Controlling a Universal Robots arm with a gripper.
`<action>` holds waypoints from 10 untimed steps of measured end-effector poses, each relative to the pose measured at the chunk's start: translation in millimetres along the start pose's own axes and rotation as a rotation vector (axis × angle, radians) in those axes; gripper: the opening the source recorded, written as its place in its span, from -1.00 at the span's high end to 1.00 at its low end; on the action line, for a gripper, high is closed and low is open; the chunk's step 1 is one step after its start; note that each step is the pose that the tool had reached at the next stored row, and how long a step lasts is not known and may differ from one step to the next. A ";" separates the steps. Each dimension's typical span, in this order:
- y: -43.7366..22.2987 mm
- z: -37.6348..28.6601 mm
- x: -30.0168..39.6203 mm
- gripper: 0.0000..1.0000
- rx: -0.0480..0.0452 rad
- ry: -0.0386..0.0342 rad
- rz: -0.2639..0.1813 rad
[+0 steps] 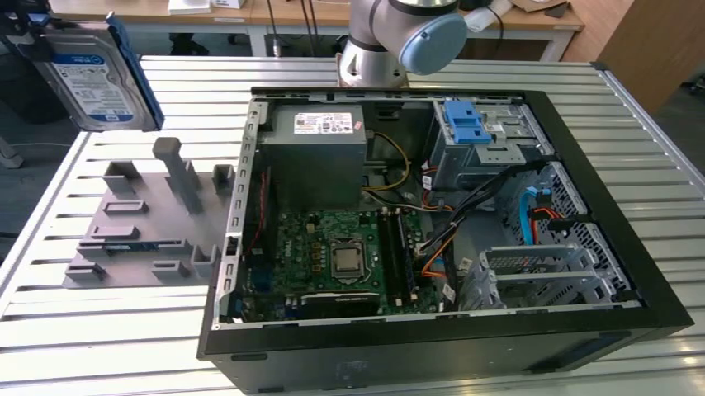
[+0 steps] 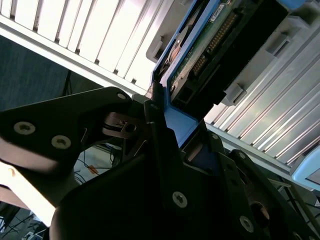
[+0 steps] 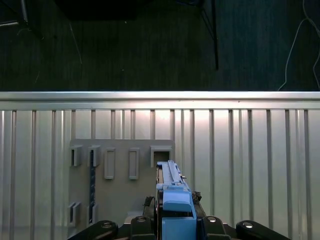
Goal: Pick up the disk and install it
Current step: 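Pick up the disk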
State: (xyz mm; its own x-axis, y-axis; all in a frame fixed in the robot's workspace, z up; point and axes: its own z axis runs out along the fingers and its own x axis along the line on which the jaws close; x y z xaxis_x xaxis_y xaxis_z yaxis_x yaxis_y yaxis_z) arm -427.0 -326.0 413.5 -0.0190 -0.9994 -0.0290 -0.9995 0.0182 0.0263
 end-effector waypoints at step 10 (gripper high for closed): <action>0.4 -15.7 -0.4 0.27 0.0001 0.0000 0.000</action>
State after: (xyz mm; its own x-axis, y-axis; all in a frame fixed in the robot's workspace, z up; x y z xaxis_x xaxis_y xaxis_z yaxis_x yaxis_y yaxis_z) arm -427.0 -326.1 429.2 -0.0190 -0.9994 -0.0289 -0.9995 0.0182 0.0262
